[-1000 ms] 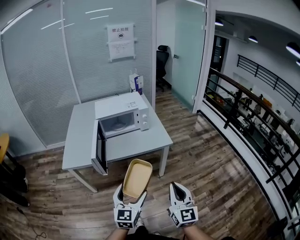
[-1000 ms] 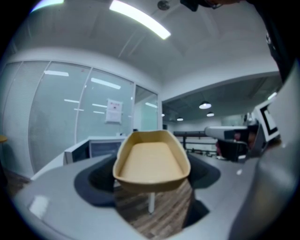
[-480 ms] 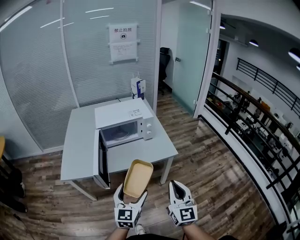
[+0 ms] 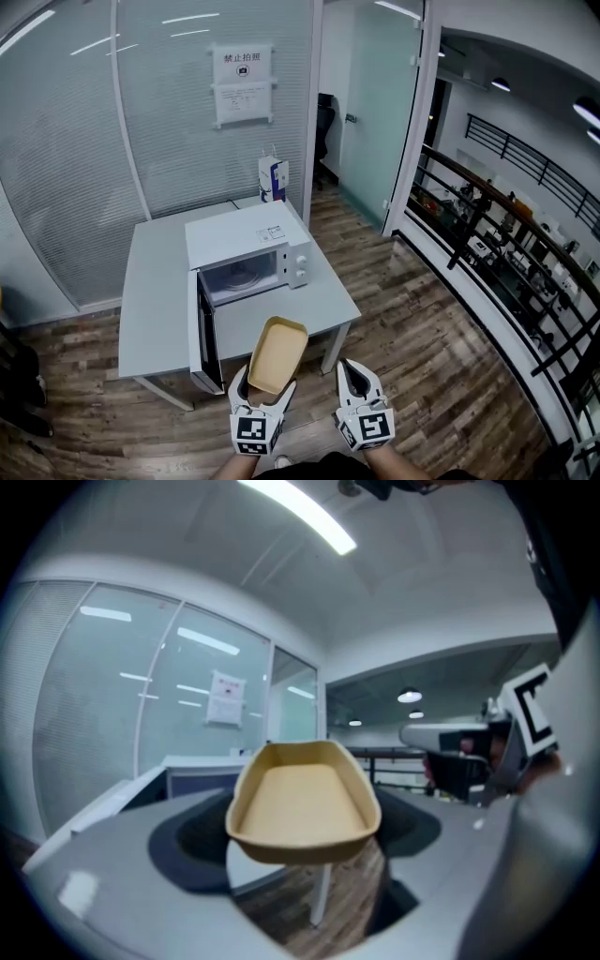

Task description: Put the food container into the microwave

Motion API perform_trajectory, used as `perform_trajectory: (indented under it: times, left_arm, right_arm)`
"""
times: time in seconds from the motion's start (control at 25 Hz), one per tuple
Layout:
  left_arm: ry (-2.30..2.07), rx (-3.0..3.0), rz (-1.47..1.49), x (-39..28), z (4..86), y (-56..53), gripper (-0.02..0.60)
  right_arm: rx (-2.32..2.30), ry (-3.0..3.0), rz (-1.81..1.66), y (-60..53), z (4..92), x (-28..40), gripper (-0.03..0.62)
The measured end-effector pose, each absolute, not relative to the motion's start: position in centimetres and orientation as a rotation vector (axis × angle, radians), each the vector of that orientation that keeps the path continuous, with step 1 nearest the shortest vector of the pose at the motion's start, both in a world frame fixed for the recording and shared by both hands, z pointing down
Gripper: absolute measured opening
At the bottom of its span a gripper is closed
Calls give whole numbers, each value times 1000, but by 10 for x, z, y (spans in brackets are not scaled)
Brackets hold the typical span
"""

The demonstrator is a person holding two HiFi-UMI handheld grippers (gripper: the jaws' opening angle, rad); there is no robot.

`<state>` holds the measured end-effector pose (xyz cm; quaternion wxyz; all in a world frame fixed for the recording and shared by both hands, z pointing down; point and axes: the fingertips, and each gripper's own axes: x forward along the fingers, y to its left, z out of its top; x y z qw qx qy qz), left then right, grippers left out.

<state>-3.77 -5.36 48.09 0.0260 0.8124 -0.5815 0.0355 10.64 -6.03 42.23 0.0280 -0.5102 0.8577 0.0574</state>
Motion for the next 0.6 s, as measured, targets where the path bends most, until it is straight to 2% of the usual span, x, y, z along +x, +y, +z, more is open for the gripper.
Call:
perform_trajectory:
  times: [0.6]
  left_arm:
    - [-1921, 2404, 129, -47, 477, -138, 453]
  right_arm:
    - [-1427, 2711, 168, -170, 417, 102, -2]
